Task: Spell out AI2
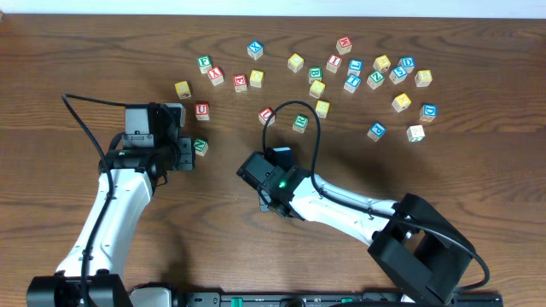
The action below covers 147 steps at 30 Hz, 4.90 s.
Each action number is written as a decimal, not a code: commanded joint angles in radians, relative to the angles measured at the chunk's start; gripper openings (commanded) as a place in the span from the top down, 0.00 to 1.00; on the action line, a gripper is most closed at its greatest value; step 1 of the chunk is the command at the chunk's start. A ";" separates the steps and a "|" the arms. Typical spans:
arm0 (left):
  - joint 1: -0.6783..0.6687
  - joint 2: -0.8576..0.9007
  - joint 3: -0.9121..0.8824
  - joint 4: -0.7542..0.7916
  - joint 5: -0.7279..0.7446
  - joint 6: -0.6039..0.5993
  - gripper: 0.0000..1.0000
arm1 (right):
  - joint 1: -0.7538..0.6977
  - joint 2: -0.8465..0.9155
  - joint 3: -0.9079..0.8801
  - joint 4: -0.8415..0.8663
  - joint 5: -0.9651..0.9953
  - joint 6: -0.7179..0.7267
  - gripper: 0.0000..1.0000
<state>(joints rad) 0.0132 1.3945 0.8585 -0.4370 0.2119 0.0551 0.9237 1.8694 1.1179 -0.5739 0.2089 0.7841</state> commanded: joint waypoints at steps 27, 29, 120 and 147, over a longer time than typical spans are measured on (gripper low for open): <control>0.003 0.008 -0.005 0.005 0.005 -0.004 0.93 | -0.014 0.014 -0.002 0.040 0.010 -0.042 0.99; 0.003 0.008 -0.005 0.005 0.005 -0.004 0.92 | -0.015 0.014 -0.002 0.040 0.010 -0.042 0.99; 0.003 0.008 -0.005 0.004 0.005 -0.004 0.93 | -0.021 0.015 -0.003 0.069 0.062 -0.083 0.99; 0.003 0.008 -0.005 0.004 0.005 -0.004 0.93 | -0.021 0.015 -0.003 0.085 0.062 -0.084 0.99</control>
<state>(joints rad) 0.0132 1.3945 0.8585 -0.4370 0.2115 0.0551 0.9138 1.8698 1.1179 -0.4911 0.2436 0.7139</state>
